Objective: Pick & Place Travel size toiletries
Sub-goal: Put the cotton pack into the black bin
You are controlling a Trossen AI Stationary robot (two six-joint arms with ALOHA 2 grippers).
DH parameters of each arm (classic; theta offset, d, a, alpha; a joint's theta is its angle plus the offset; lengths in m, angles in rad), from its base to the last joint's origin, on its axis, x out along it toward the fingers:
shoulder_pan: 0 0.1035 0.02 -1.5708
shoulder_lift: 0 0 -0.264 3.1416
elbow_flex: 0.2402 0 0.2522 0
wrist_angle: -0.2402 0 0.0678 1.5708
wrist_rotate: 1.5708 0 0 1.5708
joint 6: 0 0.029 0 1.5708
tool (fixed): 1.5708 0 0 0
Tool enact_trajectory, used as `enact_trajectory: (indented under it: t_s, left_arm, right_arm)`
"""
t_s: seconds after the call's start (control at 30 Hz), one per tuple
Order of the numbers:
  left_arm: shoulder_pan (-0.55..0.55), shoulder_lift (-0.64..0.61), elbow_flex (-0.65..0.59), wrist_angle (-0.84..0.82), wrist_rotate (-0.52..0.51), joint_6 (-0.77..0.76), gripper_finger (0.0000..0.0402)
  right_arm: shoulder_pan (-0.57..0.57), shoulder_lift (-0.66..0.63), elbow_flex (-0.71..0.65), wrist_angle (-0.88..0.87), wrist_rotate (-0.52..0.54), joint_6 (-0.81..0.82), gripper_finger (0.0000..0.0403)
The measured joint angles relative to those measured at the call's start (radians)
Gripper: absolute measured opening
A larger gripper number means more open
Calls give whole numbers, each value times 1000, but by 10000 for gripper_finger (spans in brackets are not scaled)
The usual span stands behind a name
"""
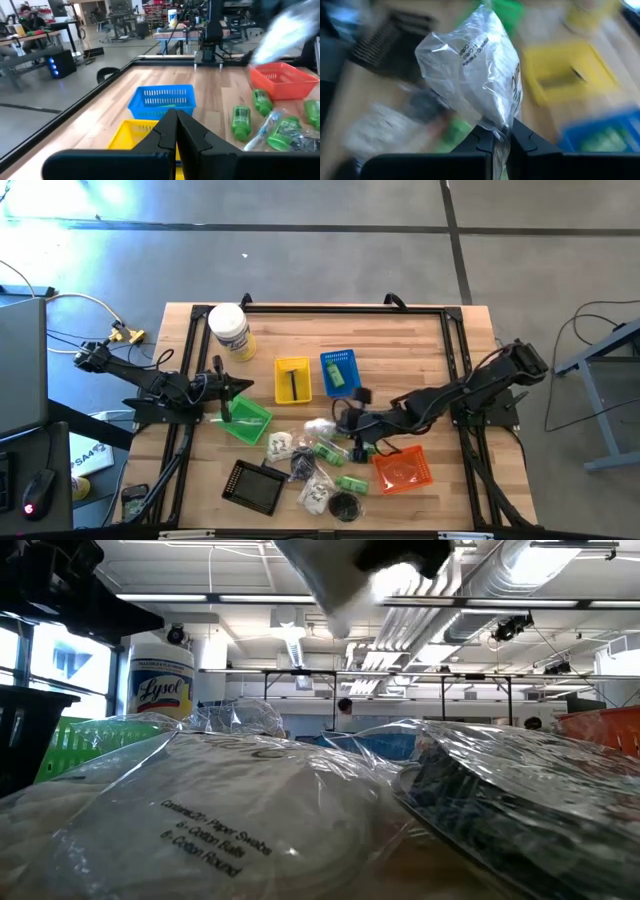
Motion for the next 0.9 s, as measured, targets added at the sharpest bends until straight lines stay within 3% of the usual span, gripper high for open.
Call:
enact_trajectory:
  t_s: [0.27,0.6,0.73,0.9]
  left_arm:
    - [0,0,0,-3,-1,7,0]
    - [0,0,0,-39,-6,4,0]
    - [0,0,0,-37,-7,4,0]
    - [0,0,0,-37,-6,0,0]
  right_arm:
    - [-20,173,130,219,-196,-183,8]
    - [-17,486,477,176,-483,-221,10]
    - [-17,578,582,148,-535,-206,10]
    - [-18,668,677,136,-527,-201,11]
